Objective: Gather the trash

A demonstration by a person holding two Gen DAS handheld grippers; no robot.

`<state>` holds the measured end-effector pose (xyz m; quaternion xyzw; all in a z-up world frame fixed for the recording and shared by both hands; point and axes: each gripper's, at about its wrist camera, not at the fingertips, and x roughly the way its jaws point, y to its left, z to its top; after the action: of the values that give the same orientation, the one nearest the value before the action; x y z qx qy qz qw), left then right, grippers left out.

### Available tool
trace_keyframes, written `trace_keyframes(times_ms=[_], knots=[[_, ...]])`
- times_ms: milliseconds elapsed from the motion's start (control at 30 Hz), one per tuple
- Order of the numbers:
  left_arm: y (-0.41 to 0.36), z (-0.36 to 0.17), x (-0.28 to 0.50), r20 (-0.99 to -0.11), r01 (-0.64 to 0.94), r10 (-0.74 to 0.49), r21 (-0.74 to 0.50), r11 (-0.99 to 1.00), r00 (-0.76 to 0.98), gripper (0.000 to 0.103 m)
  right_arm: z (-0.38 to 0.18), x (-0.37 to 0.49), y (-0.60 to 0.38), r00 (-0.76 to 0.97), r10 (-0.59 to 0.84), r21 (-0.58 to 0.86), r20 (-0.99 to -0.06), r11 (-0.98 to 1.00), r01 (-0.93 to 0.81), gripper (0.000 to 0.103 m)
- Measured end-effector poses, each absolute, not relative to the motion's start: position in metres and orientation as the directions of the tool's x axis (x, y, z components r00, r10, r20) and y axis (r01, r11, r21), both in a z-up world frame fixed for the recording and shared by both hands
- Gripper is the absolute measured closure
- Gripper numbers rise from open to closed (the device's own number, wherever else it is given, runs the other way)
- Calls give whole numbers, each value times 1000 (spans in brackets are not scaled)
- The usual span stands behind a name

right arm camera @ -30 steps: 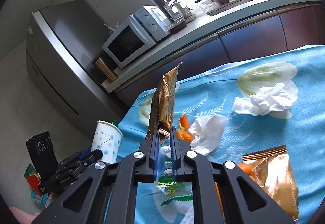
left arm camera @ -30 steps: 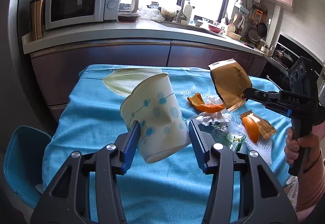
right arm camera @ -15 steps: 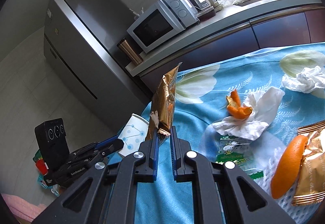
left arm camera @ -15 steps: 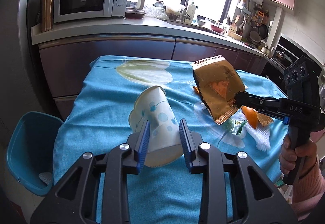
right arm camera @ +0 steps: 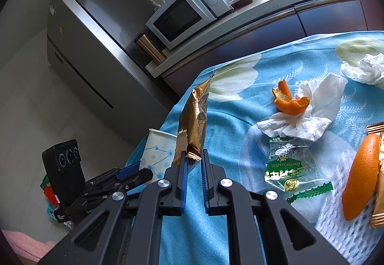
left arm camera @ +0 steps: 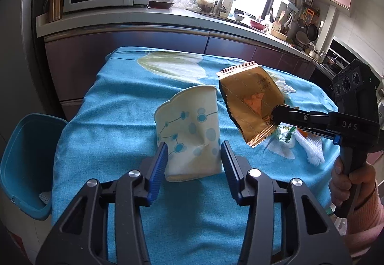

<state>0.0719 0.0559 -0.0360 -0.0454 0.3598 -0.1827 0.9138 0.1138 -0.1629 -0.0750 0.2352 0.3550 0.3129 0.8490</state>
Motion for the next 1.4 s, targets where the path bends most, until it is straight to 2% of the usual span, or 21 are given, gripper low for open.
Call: trace_keyframes(times_ms=[133,333,433,467,600,700,933,1000,1033,1200,1400], knots=[[57,-31,67,-625,307,-364,-203,930,690,71,-76,112,-162,548,703,624,-453,689,-368,93],[61,-29,64,-628,301,-370,-219,928,684,72,-78,115,-156,542,707,627,-453,686,-370,93],[64,-32,65,-643,288,-363,-224,931,674,56,-78,116,-155,539,710,628,-454,683,-372,93],[65,-33,65,-643,286,-363,-226,931,674,54,-78,116,-154,535,713,629,-454,681,-375,93],[74,-33,68,-642,277,-373,-251,928,670,54,-80,118,-149,514,723,629,-462,675,-385,93],[84,-33,72,-642,271,-398,-292,917,655,51,-83,118,-139,488,737,629,-468,666,-401,93],[91,-29,74,-637,278,-408,-299,913,655,41,-85,118,-113,435,762,617,-480,646,-450,93],[91,-31,77,-643,269,-400,-297,916,653,45,-84,117,-108,431,759,605,-487,650,-460,93],[93,-33,79,-648,261,-401,-305,916,648,53,-84,117,-107,431,758,602,-490,651,-462,93],[103,-43,84,-654,219,-404,-349,911,639,54,-82,116,-105,427,757,600,-494,653,-463,93],[106,-38,75,-637,224,-378,-312,923,672,55,-78,118,-110,446,754,602,-482,655,-456,93]])
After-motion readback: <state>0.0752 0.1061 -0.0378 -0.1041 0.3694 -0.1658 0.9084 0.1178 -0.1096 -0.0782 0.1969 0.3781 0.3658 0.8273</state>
